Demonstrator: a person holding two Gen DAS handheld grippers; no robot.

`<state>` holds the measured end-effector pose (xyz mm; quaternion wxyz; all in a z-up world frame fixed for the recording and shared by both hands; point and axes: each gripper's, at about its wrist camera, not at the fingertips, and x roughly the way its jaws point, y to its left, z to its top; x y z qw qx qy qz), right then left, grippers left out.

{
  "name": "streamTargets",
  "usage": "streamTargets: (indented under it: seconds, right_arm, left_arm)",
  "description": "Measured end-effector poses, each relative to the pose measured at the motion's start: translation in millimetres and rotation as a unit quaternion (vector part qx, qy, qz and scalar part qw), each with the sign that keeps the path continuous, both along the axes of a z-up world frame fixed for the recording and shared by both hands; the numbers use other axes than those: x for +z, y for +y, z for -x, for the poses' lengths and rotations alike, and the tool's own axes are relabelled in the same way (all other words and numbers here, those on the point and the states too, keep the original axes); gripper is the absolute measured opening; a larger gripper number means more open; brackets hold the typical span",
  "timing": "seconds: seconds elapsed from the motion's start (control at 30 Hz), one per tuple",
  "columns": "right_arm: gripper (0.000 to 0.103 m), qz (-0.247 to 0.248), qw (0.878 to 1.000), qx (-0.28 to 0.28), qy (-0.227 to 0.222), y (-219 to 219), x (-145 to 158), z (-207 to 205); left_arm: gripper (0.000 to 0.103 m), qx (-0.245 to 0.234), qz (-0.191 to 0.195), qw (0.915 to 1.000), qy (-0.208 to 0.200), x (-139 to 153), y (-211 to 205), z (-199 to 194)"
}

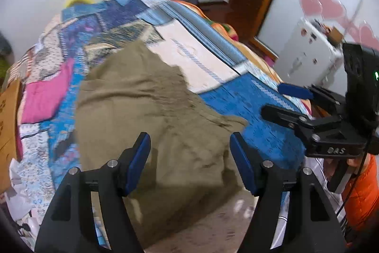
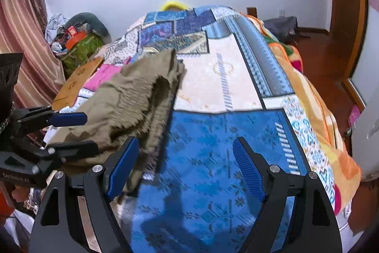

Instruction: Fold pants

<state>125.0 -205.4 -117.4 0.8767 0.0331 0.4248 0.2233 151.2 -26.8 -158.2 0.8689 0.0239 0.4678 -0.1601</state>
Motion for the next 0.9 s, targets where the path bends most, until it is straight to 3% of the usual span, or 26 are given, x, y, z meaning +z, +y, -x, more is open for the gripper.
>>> streamTargets:
  seconds: [0.23,0.43,0.63,0.8,0.9]
  right_arm:
    - [0.079,-0.017,0.999,0.039,-0.019,36.6,8.5,-3.0]
    - [0.079,-0.014,0.998,0.057,0.017,61.7,-23.6,-5.5]
    - [0.079,-0.025,0.996,0.061,0.051,56.7,-47.1,-1.4]
    - [0.079,-0.026,0.996,0.067,0.051,55.4,-47.4,-1.6]
    - [0.079,-0.027,0.996,0.068,0.049,55.8,-47.4,-0.4]
  left_arm:
    - [0.076,0.082,-0.056,0.995,-0.013,-5.4,68.0,-22.7]
    - [0.076,0.127,-0.073,0.9892,0.0,-22.3,114.8,-57.9]
    - [0.076,0.137,-0.081,0.9872,0.014,-37.7,132.2,-106.1]
    - [0.076,0.124,-0.067,0.9894,0.032,-51.6,128.6,-151.5]
    - [0.076,0.123,-0.088,0.9871,0.054,-70.9,124.0,-177.1]
